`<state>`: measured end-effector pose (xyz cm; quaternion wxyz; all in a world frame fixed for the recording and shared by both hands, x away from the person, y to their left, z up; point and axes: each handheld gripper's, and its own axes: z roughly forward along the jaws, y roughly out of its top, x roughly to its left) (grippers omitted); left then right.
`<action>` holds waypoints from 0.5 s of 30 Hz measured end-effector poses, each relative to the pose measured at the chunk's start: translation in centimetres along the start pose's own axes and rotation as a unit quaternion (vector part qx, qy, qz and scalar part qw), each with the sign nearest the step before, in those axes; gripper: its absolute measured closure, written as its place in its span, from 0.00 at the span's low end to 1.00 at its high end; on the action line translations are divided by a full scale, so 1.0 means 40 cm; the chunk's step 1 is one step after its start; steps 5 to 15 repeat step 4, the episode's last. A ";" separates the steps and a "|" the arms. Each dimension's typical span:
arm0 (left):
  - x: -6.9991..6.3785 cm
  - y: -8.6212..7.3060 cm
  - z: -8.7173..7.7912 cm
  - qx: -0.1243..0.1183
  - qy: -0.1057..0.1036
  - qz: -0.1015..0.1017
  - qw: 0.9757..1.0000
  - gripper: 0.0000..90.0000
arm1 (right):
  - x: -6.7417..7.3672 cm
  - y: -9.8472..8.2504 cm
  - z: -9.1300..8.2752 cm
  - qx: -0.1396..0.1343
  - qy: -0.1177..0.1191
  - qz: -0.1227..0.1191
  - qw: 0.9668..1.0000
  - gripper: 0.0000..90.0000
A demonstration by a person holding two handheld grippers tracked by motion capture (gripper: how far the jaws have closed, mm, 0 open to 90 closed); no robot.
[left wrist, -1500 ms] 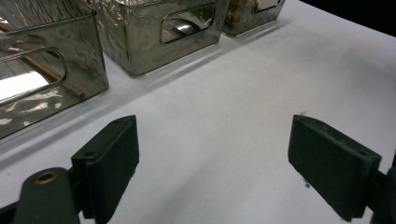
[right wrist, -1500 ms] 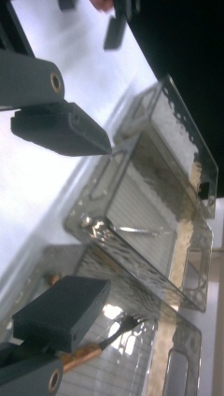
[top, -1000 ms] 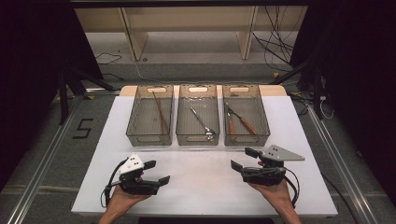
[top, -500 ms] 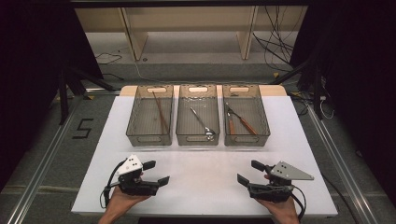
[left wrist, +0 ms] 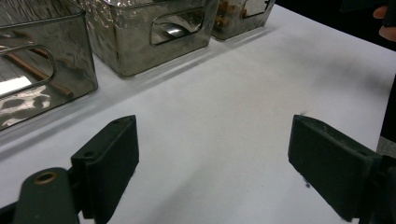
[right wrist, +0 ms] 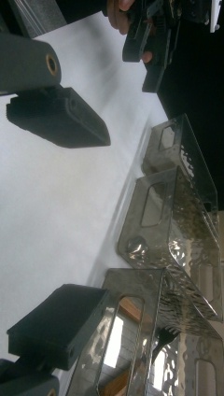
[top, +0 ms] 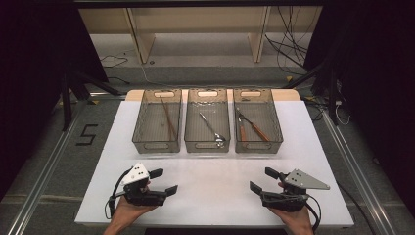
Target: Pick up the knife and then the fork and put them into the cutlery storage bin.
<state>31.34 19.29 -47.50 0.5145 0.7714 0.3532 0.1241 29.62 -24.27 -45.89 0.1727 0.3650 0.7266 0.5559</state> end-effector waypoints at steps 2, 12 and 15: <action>0.000 0.000 0.000 0.001 -0.001 -0.001 1.000 0.18 | 0.000 0.000 0.000 0.001 0.000 0.000 1.000 0.25; 0.001 0.000 0.001 0.000 0.000 -0.001 1.000 0.18 | 0.000 0.000 0.001 0.002 -0.001 -0.002 1.000 0.25; 0.001 0.000 0.001 0.000 0.000 -0.001 1.000 0.18 | 0.000 0.000 0.001 0.002 -0.001 -0.002 1.000 0.25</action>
